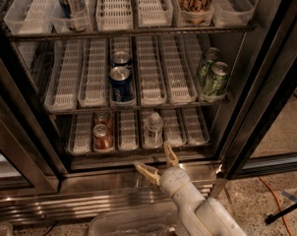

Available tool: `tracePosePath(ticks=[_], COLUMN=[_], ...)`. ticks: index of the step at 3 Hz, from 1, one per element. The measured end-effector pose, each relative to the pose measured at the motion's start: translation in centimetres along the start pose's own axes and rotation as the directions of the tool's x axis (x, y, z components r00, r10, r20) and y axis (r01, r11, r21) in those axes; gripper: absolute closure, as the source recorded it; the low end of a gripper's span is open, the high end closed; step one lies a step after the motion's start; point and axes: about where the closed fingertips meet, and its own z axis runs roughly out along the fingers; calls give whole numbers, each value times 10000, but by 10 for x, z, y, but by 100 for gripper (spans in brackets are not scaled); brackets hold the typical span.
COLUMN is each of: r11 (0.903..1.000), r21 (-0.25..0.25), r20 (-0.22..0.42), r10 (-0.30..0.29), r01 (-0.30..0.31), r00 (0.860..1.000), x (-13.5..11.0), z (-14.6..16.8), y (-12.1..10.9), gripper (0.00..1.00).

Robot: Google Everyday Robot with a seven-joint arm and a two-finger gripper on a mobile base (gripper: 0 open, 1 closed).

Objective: Pick water bottle from bottom shelf of fridge

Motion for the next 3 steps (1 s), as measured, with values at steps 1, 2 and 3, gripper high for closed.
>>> tracePosePath(ticks=[1,2,3], r11=[10000,10000,9999], r21=[0,35,82], r20=[0,-21,-35], r10=[0,-36,-73], r01=[0,36,73], r00=[10000,10000,10000], x=[0,1,3], z=[0,2,4], y=[0,0,0], gripper=[7,10,12])
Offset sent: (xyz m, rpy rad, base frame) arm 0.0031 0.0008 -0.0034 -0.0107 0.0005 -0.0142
